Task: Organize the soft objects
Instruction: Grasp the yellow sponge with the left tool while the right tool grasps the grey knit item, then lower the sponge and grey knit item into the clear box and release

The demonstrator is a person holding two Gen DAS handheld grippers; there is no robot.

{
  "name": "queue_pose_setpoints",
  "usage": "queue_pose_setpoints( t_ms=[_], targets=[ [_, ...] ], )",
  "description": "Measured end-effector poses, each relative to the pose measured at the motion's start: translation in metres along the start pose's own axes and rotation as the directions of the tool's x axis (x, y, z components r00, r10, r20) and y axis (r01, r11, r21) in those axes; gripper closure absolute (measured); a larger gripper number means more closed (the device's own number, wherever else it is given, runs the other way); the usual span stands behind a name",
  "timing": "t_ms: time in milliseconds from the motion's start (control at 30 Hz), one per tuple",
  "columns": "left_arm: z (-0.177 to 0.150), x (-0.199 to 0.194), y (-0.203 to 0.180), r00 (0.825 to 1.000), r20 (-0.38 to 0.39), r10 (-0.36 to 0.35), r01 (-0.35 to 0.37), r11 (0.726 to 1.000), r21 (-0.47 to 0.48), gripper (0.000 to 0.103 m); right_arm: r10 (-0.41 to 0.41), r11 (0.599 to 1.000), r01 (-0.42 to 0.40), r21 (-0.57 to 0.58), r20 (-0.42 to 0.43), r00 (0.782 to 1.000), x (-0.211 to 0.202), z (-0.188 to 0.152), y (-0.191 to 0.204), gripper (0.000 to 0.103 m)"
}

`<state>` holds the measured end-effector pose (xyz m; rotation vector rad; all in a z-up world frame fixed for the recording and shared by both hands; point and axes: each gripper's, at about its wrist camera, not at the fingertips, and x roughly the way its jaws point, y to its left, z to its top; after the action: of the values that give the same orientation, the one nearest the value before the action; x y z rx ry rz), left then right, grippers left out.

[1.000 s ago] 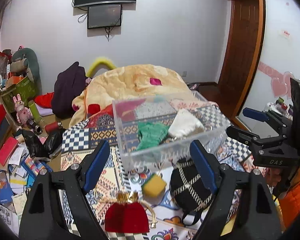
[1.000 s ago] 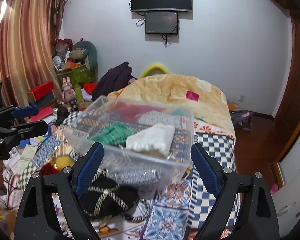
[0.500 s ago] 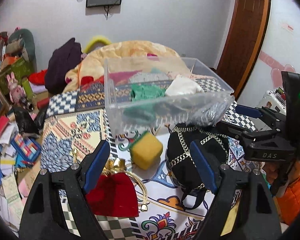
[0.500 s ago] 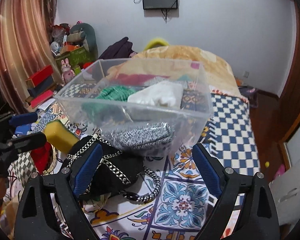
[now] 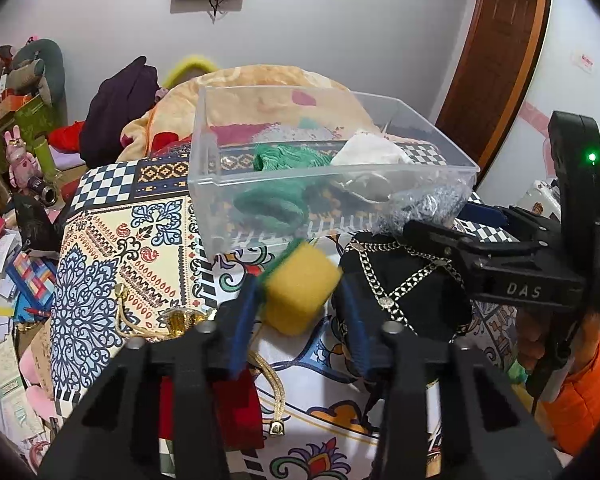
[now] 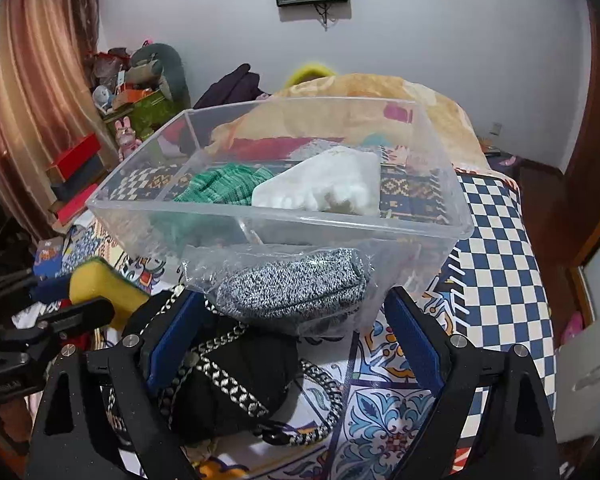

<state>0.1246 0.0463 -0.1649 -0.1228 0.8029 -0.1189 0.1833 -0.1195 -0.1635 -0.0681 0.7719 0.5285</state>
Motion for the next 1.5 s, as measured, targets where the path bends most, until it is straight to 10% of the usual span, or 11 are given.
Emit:
queue_pose_setpoints(
  t_ms=[367,1500],
  targets=[
    [-0.001,-0.014,-0.004,0.999,0.048,0.0,-0.001,1.0,0.02,0.07,0.002,1.0,-0.002,-0.025,0.026,1.0,-0.006,0.001,0.002,0.065],
    [0.089,-0.069,-0.02,0.948,0.317,0.023,-0.034,0.999,0.029,0.07,0.0,0.999,0.011,-0.037,0.281,0.96,-0.077,0.056,-0.008,0.066]
  ],
)
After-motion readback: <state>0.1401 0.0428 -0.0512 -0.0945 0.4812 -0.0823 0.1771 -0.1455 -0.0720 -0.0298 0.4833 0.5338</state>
